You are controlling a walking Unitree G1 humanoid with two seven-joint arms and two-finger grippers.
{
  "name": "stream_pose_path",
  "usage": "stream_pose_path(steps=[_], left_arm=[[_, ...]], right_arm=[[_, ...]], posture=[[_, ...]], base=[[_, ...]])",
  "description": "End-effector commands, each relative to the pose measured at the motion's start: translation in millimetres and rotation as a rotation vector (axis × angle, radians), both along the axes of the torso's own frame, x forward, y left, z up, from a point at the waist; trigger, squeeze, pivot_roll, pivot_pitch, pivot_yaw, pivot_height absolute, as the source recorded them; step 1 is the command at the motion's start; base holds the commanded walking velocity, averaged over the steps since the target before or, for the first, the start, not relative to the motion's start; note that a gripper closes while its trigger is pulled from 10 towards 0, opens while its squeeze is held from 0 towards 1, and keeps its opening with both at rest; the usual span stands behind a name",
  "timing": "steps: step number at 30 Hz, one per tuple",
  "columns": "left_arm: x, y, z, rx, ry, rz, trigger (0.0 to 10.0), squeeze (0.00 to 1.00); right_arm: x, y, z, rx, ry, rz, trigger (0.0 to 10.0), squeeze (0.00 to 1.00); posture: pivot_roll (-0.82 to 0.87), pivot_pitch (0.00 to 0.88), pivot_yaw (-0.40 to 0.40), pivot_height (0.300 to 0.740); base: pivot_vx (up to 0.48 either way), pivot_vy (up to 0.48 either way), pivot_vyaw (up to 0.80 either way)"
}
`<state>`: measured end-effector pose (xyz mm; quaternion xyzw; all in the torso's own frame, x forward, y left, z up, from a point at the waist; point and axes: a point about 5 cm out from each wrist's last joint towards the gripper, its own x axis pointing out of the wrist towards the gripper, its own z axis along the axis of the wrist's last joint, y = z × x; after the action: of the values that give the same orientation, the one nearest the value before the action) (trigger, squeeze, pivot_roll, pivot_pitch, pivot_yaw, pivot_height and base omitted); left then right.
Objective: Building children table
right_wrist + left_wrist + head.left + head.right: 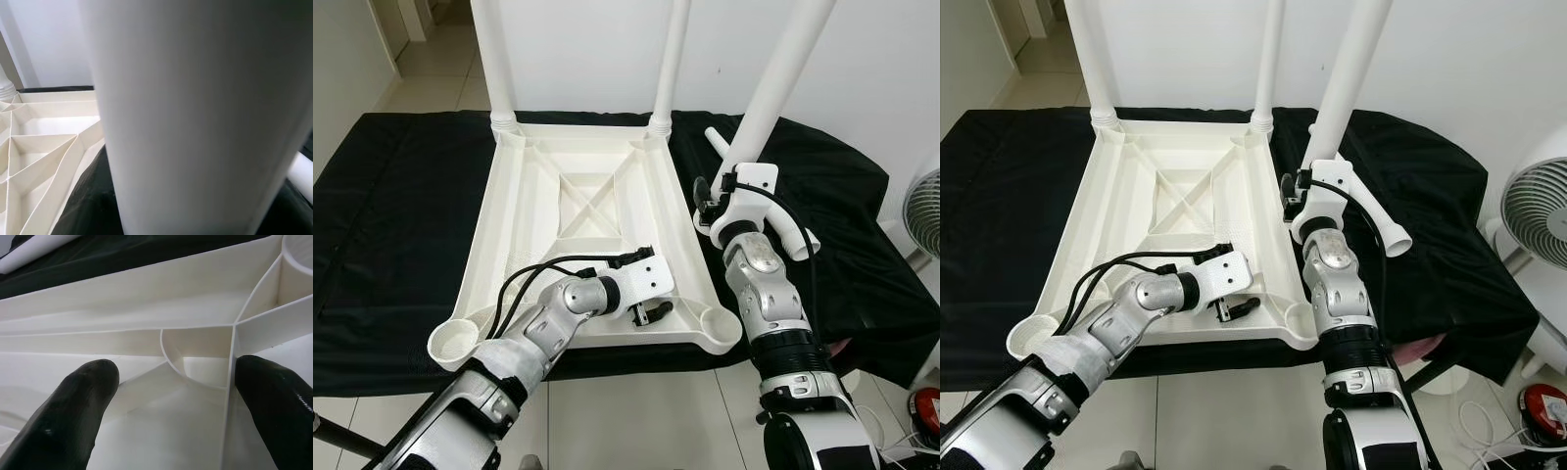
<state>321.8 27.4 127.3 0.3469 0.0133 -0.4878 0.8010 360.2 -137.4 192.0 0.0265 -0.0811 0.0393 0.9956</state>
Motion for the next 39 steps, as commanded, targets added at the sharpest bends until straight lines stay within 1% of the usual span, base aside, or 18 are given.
stream_pose_path(steps=[1,3,4,6,7,9,12,23,24,25,28,29,30,31,32,35,37,39], left_arm=[[19.6,17.0,13,-0.074,-0.176,0.253,10.0,0.00],[19.6,17.0,13,-0.074,-0.176,0.253,10.0,0.00],[26.9,23.1,18,-0.060,-0.196,0.269,10.0,0.00],[26.9,23.1,18,-0.060,-0.196,0.269,10.0,0.00],[33.5,29.1,22,-0.042,-0.217,0.281,10.0,0.00],[33.5,29.1,22,-0.042,-0.217,0.281,10.0,0.00],[47.8,45.8,32,0.012,-0.267,0.311,10.0,0.00],[48.0,40.0,31,-0.016,-0.279,0.304,10.0,0.00],[44.4,36.0,34,-0.071,-0.252,0.282,10.0,0.00],[44.4,36.0,34,-0.071,-0.252,0.282,10.0,0.00],[34.0,26.4,42,-0.216,-0.175,0.199,10.0,0.00],[34.0,26.4,42,-0.216,-0.175,0.199,10.0,0.00],[28.6,23.6,45,-0.275,-0.136,0.173,10.0,0.00],[28.6,23.6,45,-0.275,-0.136,0.173,10.0,0.00],[22.0,21.7,49,-0.331,-0.106,0.140,10.0,0.00],[11.4,20.3,55,-0.411,-0.066,0.094,10.0,0.00],[2.8,21.1,59,-0.477,-0.034,0.090,10.0,0.00],[2.4,21.8,59,-0.498,-0.014,0.106,10.0,0.00]], right_arm=[[-0.6,-2.7,5,-0.004,-0.022,-0.014,10.0,0.00],[-0.6,-2.7,5,-0.004,-0.022,-0.014,10.0,0.00],[-1.0,-2.4,5,-0.006,-0.022,-0.012,10.0,0.00],[-1.0,-2.4,5,-0.006,-0.022,-0.012,10.0,0.00],[-1.5,-1.9,5,-0.009,-0.022,-0.009,10.0,0.00],[-1.5,-1.9,5,-0.009,-0.022,-0.009,10.0,0.00],[-7.5,-0.6,-3,-0.032,-0.001,0.015,10.0,0.00],[-19.1,4.1,-18,-0.057,0.044,0.061,10.0,0.00],[-21.2,6.1,-20,-0.060,0.049,0.074,10.0,0.00],[-21.2,6.1,-20,-0.060,0.049,0.074,10.0,0.00],[-25.4,10.1,-25,-0.066,0.062,0.099,10.0,0.00],[-25.4,10.1,-25,-0.066,0.062,0.099,10.0,0.00],[-27.0,11.7,-28,-0.073,0.071,0.110,10.0,0.00],[-27.0,11.7,-28,-0.073,0.071,0.110,10.0,0.00],[-29.0,13.2,-30,-0.078,0.080,0.120,10.0,0.00],[-34.0,15.9,-34,-0.090,0.093,0.145,10.0,0.00],[-42.3,19.0,-38,-0.097,0.104,0.186,10.0,0.00],[-44.3,19.6,-40,-0.102,0.106,0.193,10.0,0.00]], posture=[[-0.07,0.000,-0.023,0.740],[-0.07,0.000,-0.023,0.740],[-0.08,0.000,-0.022,0.740],[-0.08,0.000,-0.022,0.740],[-0.08,0.000,-0.021,0.740],[-0.08,0.000,-0.021,0.740],[-0.09,0.000,-0.019,0.740],[-0.09,0.000,-0.021,0.740],[-0.09,0.000,-0.023,0.740],[-0.09,0.000,-0.023,0.740],[-0.08,0.000,-0.023,0.740],[-0.08,0.000,-0.023,0.740],[-0.08,0.000,-0.025,0.740],[-0.08,0.000,-0.025,0.740],[-0.08,0.000,-0.028,0.740],[-0.08,0.000,-0.031,0.740],[-0.07,0.000,-0.040,0.740],[-0.07,0.000,-0.040,0.740]], base=[[0.000,0.000,0.00],[0.000,0.000,0.00],[0.000,0.000,0.00],[0.000,0.000,0.00],[0.000,0.000,0.00],[0.000,0.000,0.00],[0.000,0.000,0.00],[0.000,0.000,0.00],[0.000,0.000,0.00],[0.000,0.000,0.00],[0.000,0.000,0.00],[0.000,0.000,0.00],[0.000,0.000,0.00],[0.000,0.000,0.00],[0.000,0.000,0.00],[0.000,0.000,0.00],[0.000,0.000,0.00],[0.000,0.000,0.00]])
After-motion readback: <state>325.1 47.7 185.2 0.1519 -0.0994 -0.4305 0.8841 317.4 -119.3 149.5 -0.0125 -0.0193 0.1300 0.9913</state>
